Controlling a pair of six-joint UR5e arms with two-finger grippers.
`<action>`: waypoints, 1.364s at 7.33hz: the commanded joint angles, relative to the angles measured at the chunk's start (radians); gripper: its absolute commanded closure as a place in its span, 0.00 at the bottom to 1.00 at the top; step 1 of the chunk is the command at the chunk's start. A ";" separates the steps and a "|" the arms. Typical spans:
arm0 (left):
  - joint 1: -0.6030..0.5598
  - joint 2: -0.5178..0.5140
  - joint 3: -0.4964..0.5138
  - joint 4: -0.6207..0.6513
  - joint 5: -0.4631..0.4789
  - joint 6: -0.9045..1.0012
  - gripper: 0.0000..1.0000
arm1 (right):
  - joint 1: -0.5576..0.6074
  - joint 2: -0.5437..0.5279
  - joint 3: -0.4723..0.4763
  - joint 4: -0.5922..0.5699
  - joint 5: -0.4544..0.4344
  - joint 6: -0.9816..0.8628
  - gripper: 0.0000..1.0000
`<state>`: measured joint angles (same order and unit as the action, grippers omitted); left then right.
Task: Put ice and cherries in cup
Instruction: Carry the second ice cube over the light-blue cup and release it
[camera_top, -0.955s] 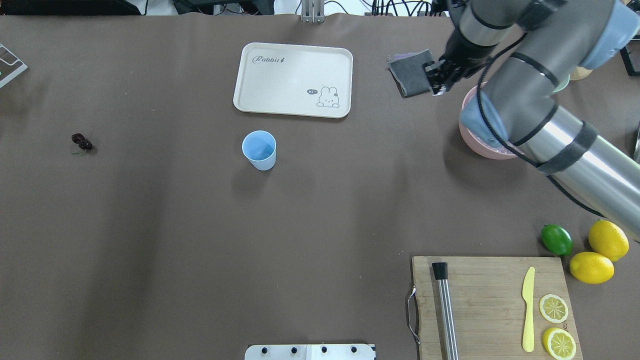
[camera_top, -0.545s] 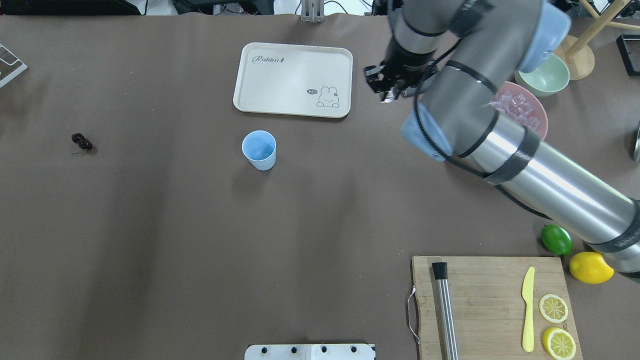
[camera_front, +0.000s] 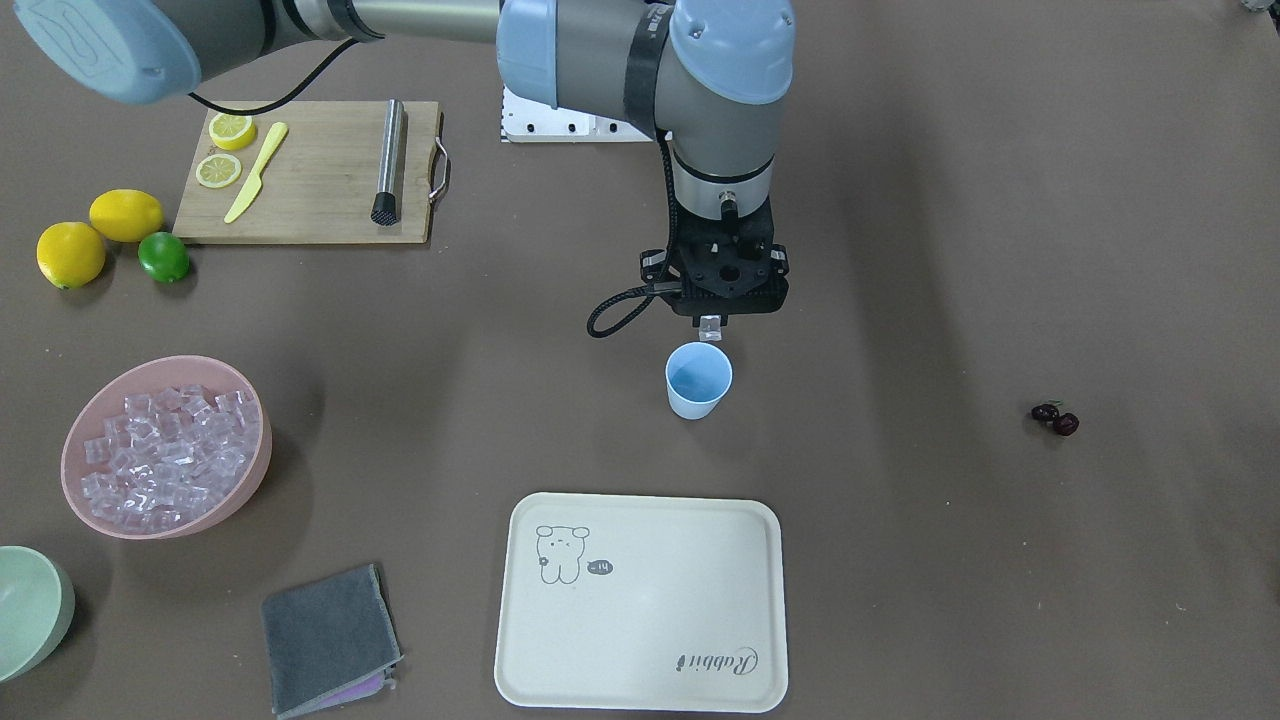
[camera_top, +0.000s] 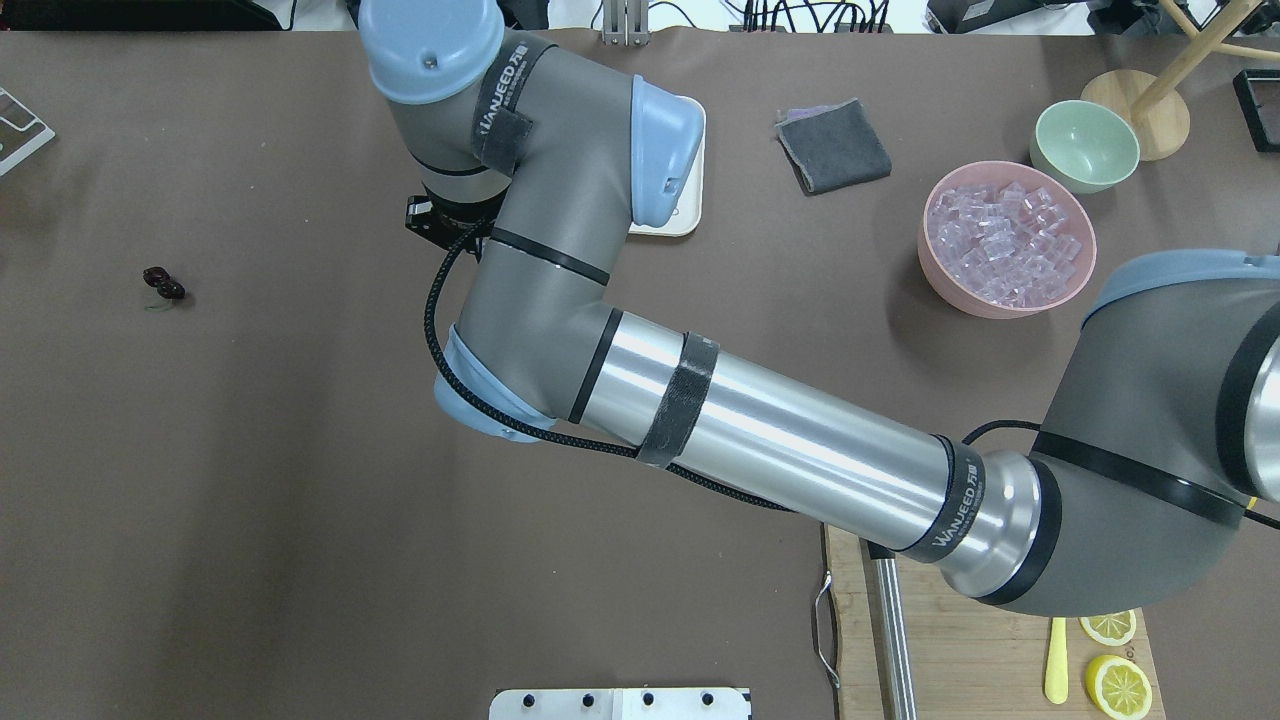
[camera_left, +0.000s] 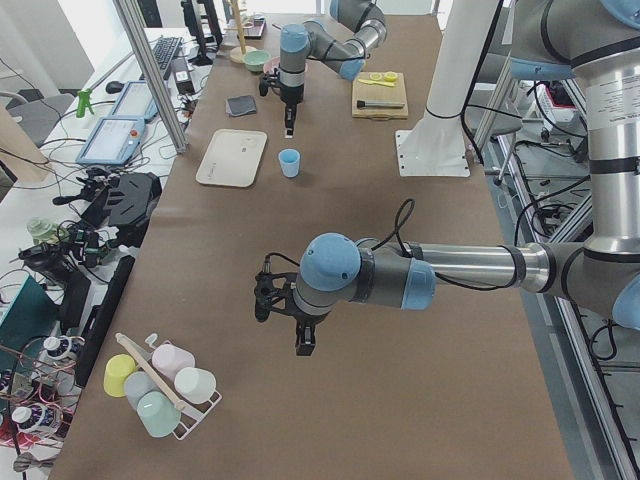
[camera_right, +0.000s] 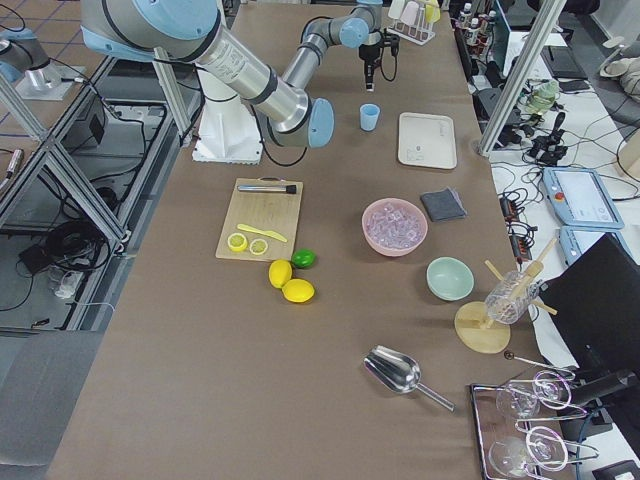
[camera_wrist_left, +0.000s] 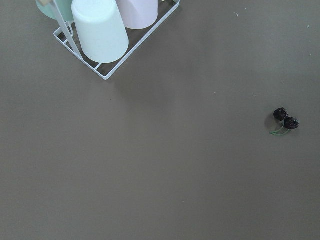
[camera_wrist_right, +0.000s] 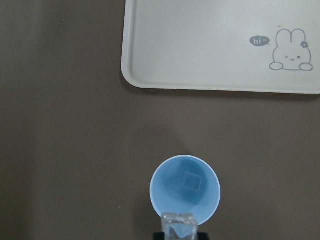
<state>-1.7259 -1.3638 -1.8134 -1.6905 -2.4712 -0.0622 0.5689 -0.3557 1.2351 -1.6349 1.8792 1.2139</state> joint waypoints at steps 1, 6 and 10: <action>-0.001 0.002 0.000 0.000 -0.002 0.001 0.02 | -0.011 -0.008 -0.017 0.026 -0.020 0.004 0.67; -0.001 0.000 -0.009 0.002 -0.002 0.001 0.02 | 0.023 -0.108 0.080 0.018 -0.017 -0.046 0.02; -0.007 0.015 -0.020 -0.002 -0.003 0.002 0.02 | 0.292 -0.633 0.443 0.027 0.142 -0.567 0.03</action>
<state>-1.7302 -1.3526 -1.8329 -1.6913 -2.4732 -0.0610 0.7596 -0.8487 1.6140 -1.6155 1.9671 0.8242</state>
